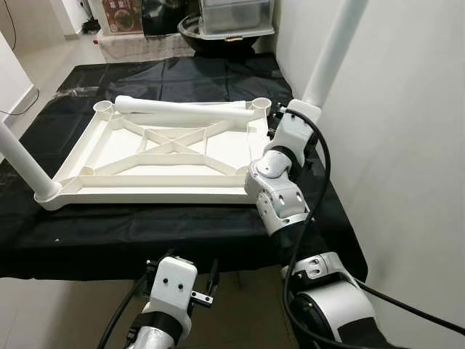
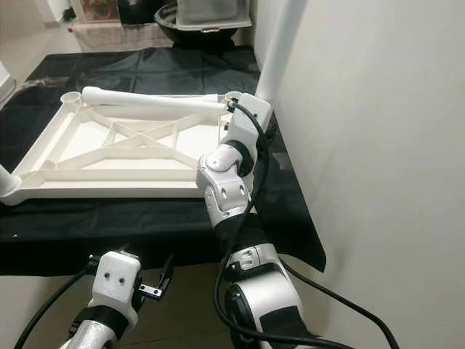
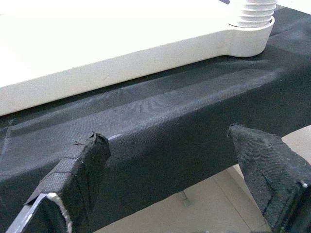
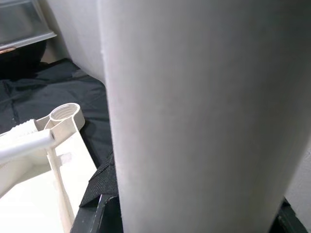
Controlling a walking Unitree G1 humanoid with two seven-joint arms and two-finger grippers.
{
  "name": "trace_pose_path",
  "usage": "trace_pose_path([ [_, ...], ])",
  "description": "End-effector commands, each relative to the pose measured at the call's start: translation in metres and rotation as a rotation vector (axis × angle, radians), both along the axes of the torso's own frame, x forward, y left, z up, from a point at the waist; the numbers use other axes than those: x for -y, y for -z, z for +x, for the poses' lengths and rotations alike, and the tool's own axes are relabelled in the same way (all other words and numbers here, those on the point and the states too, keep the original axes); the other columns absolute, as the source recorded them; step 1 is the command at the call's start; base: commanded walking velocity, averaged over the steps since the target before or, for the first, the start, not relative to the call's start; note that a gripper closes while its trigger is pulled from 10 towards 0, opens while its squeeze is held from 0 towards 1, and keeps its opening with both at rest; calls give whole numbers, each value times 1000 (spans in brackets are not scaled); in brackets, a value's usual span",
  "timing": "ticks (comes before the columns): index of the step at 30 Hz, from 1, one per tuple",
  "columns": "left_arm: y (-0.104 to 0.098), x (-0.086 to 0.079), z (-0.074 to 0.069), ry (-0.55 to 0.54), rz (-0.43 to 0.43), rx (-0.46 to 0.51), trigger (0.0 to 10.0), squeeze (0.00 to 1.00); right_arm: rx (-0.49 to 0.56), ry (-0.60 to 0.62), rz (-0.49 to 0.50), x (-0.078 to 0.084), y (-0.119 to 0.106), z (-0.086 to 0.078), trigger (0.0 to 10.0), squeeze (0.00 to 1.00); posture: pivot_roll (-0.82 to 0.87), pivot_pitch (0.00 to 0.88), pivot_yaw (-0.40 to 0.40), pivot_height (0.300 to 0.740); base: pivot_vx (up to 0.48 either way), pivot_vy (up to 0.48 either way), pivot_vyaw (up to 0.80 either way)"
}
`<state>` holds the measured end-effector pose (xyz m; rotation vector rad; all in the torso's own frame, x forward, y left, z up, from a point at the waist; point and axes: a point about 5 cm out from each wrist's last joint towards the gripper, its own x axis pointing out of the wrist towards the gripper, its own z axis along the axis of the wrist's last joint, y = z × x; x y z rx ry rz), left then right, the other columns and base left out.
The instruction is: Building children table
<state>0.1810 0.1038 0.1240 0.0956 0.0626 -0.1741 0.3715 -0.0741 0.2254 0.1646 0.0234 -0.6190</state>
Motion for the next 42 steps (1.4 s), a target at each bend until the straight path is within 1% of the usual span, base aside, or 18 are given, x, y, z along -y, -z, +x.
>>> trace_pose_path([
  [1, 7, -1, -2, -3, 12, -26, 10000, 0, -331, -31, 52, -15, 79, -21, 10000, 0, 12, 118, 11, 740, 0, 0, 0],
  [4, 7, -1, -2, -2, 12, -26, 10000, 0, -268, -57, 31, -15, 70, -18, 10000, 0, 12, 118, 11, 740, 0, 0, 0],
  [5, 7, -1, -1, -1, 12, -27, 10000, 0, -192, -92, 15, -17, 58, -15, 10000, 0, 11, 106, 13, 740, 0, 0, 0],
  [6, 9, -1, -1, 3, 13, -30, 10000, 0, -30, -136, -17, -16, 27, -9, 10000, 0, 10, 95, 13, 740, 0, 0, 0],
  [13, 10, -1, 1, 6, 15, -31, 10000, 0, 159, -180, -64, -13, -13, -7, 10000, 0, 9, 87, 13, 740, 0, 0, 0],
  [14, 11, -1, 2, 7, 16, -31, 10000, 0, 222, -198, -88, -12, -25, -7, 10000, 0, 8, 83, 14, 740, 0, 0, 0],
  [17, 11, -2, 3, 7, 18, -31, 10000, 0, 273, -220, -91, -11, -37, -7, 10000, 0, 5, 79, 17, 740, 0, 0, 0],
  [18, 12, -2, 3, 8, 19, -31, 10000, 0, 338, -255, -109, -11, -48, -8, 10000, 0, 4, 77, 16, 740, 0, 0, 0],
  [20, 13, -3, 6, 10, 22, -30, 10000, 0, 448, -457, -52, -17, -58, -10, 10000, 0, 3, 71, 18, 740, 0, 0, 0],
  [21, 13, -3, 6, 10, 22, -30, 10000, 0, 448, -457, -52, -17, -58, -10, 10000, 0, 3, 71, 18, 740, 0, 0, 0],
  [23, 13, -4, 8, 9, 10, -28, 10000, 0, 493, -636, 12, -22, -54, -12, 10000, 0, 2, 68, 17, 740, 0, 0, 0],
  [25, 12, -5, 8, 9, 2, -26, 10000, 0, 504, -678, 18, -22, -51, -14, 10000, 0, 2, 68, 17, 740, 0, 0, 0],
  [26, 11, -7, 10, 9, 4, -20, 10000, 1000, 505, -763, 36, -25, -47, -16, 10000, 0, 0, 63, 19, 740, 0, 0, 0],
  [27, 8, -9, 14, 9, -6, -9, 10000, 1000, 493, -864, 76, -28, -41, -18, 10000, 0, -2, 55, 19, 740, 0, 0, 0],
  [33, -4, -16, 29, 27, 38, 39, 10000, 1000, 449, -1081, 107, -32, -23, -27, 10000, 0, -8, 42, 26, 740, 0, 0, 0],
  [34, -10, -17, 35, 53, 83, 59, 10000, 0, 435, -1158, 107, -34, -17, -33, 10000, 0, -8, 40, 27, 740, 0, 0, 0],
  [35, -14, -18, 40, 68, 111, 73, 10000, 0, 427, -1235, 120, -36, -12, -37, 10000, 0, -13, 33, 33, 740, 0, 0, 0],
  [42, -23, -22, 56, 115, 159, 102, 10000, 0, 418, -1404, 135, -44, 2, -53, 10000, 0, -11, 24, 39, 740, 0, 0, 0],
])
